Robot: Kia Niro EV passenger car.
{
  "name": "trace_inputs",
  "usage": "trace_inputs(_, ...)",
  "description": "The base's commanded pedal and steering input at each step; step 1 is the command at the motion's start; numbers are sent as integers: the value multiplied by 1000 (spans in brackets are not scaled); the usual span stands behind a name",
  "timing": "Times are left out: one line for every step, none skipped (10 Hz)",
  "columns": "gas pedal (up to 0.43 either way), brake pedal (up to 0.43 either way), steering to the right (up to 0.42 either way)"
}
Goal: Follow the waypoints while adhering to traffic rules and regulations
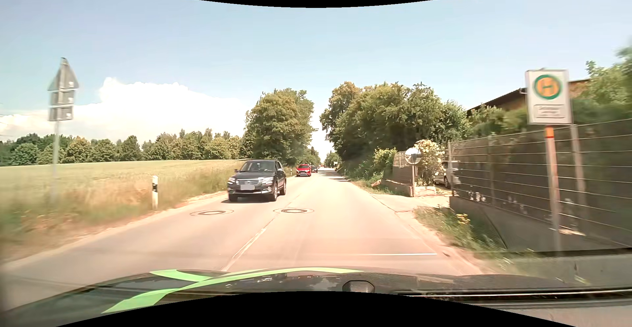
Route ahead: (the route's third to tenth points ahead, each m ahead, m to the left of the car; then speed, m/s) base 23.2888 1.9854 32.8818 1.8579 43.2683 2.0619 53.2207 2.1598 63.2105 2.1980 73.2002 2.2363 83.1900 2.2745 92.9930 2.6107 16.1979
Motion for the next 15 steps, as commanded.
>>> trace_inputs(197, 0, -1)
trace_inputs(197, 0, -2)
trace_inputs(189, 0, -2)
trace_inputs(150, 0, -2)
trace_inputs(138, 0, -3)
trace_inputs(130, 0, -3)
trace_inputs(130, 0, -4)
trace_inputs(138, 0, -4)
trace_inputs(157, 0, -4)
trace_inputs(177, 0, -4)
trace_inputs(197, 0, -4)
trace_inputs(197, 0, -4)
trace_inputs(220, 0, -4)
trace_inputs(228, 0, -4)
trace_inputs(228, 0, -4)
